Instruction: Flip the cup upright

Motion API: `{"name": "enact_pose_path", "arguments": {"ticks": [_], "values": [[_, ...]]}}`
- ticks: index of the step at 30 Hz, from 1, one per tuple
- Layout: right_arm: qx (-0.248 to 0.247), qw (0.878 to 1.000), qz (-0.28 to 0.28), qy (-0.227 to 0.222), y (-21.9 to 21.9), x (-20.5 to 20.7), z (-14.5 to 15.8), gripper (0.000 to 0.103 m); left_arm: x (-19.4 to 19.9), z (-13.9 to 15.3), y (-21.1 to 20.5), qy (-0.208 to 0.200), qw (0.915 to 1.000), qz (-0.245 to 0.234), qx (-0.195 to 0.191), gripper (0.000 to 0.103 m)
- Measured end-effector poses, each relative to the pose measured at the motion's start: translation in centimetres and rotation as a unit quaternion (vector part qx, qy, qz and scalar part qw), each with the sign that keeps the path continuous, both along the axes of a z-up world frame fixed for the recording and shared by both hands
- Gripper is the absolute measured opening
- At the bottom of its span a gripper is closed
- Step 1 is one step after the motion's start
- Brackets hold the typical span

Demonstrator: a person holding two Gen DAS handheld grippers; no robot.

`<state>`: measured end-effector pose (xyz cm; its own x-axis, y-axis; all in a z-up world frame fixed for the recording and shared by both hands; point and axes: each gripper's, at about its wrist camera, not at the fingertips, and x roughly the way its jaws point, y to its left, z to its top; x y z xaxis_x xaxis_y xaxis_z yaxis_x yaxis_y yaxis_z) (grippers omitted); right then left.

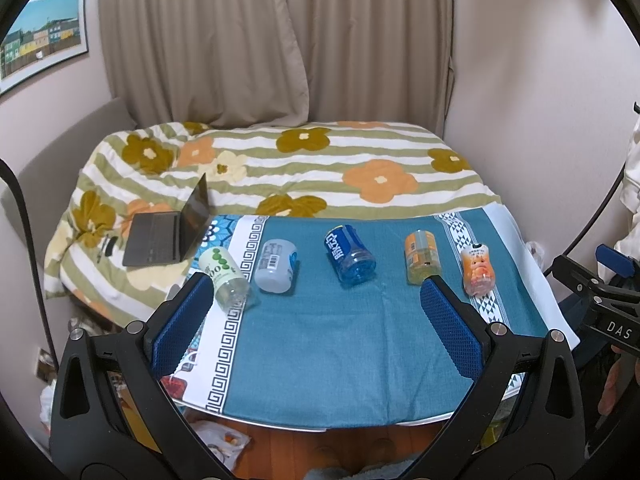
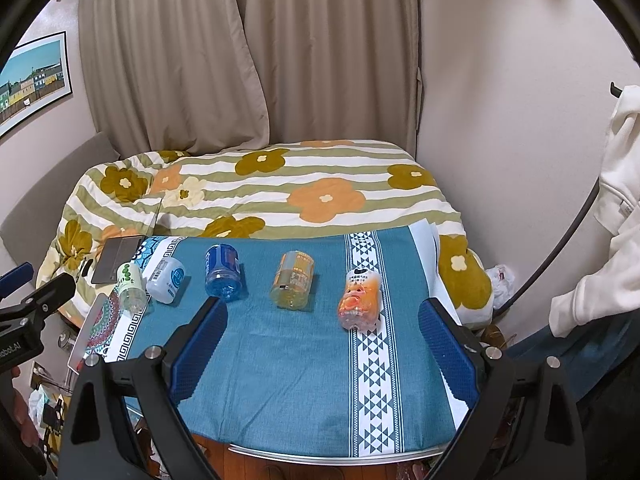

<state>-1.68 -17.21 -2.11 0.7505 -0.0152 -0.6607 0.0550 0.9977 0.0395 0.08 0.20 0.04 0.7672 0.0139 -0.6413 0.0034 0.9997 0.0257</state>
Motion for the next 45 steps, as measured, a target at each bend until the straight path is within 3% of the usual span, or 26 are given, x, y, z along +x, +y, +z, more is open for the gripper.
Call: {"name": "enact_pose_path", "arguments": {"ticks": [45], "values": [[0.007, 1.0, 0.006, -0.001, 0.5, -0.6, -1.0, 0.096, -0.8, 0.3, -0.7, 0.007, 0.9995, 0.027, -0.01, 0.103]]}}
